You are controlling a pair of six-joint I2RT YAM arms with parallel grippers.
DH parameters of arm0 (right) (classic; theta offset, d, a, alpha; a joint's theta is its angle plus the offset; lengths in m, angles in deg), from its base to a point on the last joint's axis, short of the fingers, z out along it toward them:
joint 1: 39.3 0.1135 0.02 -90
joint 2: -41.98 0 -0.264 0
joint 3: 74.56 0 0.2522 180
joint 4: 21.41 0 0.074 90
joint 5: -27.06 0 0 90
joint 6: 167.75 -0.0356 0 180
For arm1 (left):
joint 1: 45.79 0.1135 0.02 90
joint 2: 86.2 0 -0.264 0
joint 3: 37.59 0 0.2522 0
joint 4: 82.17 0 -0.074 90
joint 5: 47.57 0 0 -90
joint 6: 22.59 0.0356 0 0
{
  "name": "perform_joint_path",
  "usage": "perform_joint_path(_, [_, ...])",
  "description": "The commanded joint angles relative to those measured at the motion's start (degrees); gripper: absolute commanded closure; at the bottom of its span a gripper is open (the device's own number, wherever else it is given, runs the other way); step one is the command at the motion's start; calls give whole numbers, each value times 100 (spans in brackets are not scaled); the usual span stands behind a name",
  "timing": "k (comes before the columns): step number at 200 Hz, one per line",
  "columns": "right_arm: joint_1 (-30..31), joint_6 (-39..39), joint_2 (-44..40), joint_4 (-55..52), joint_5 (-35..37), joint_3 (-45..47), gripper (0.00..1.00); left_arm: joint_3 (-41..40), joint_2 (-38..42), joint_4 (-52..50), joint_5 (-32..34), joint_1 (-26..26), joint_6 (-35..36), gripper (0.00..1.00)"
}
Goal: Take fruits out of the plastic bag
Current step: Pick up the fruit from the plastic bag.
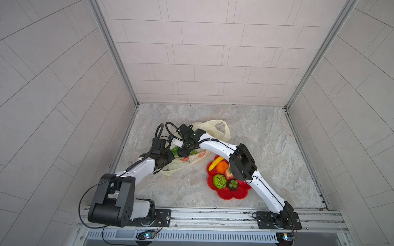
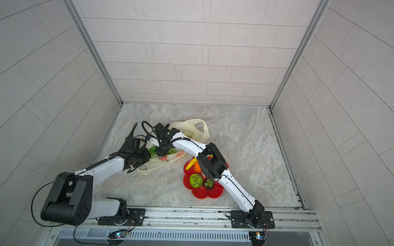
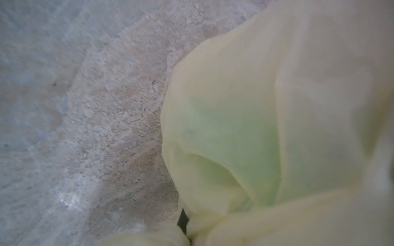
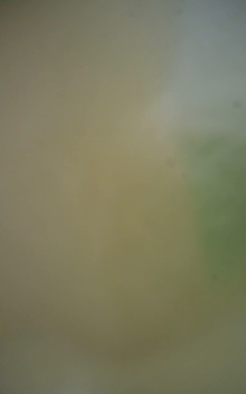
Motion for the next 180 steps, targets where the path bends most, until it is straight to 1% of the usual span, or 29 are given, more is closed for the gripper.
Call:
perform_joint_path(1, [14, 63, -571, 350, -195, 452, 54, -28, 5, -76, 57, 68, 49, 93])
perform_joint_path(21, [14, 75, -726, 434, -228, 653, 57, -41, 34, -95, 72, 141, 44, 93])
perform_joint_path(66, [14, 119, -1167, 687, -206, 1237, 60, -112, 149, -132, 88, 360, 9, 93])
perform_joint_path(107, [14, 144, -1462, 853, -110, 1621, 65, -167, 222, -137, 106, 482, -45, 93])
perform_joint_path(155, [14, 164, -1851, 1046, -87, 2007, 67, -130, 143, -179, 197, 560, -91, 93])
perform_joint_path(180, [14, 242, -2157, 1172, -60, 2349, 67, -129, 89, -148, 159, 689, -143, 93])
